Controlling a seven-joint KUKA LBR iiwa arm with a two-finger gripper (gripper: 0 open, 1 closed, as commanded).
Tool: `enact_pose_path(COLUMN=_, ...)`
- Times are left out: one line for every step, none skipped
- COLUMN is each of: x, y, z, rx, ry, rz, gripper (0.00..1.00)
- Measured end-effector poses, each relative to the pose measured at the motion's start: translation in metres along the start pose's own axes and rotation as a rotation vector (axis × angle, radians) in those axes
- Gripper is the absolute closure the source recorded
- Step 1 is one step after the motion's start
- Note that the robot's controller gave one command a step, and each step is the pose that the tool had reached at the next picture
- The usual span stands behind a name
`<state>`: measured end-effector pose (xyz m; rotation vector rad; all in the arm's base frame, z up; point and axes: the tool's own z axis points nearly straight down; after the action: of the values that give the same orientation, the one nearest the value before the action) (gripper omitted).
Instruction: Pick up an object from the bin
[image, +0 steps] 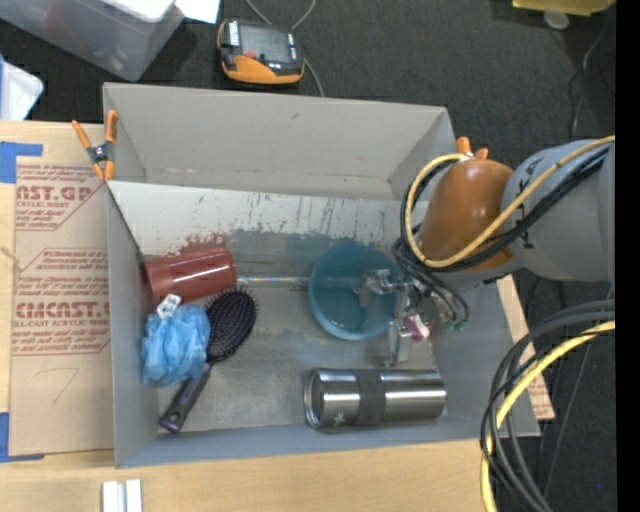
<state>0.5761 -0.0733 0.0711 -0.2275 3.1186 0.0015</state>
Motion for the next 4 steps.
enact_pose_path(x=0.004, y=-0.015, z=0.0, rx=0.002, ry=-0.01, rz=-0.127, gripper=0.0)
enact_pose_path(x=0.019, y=-0.005, z=-0.005, rx=0.002, ry=-0.017, rz=-0.433, gripper=1.0)
enact_pose_path(x=0.019, y=-0.005, z=-0.005, rx=0.001, ry=-0.018, rz=-0.433, gripper=1.0)
enact_pose_path(x=0.026, y=-0.012, z=-0.067, rx=0.005, ry=-0.025, rz=-0.44, gripper=1.0)
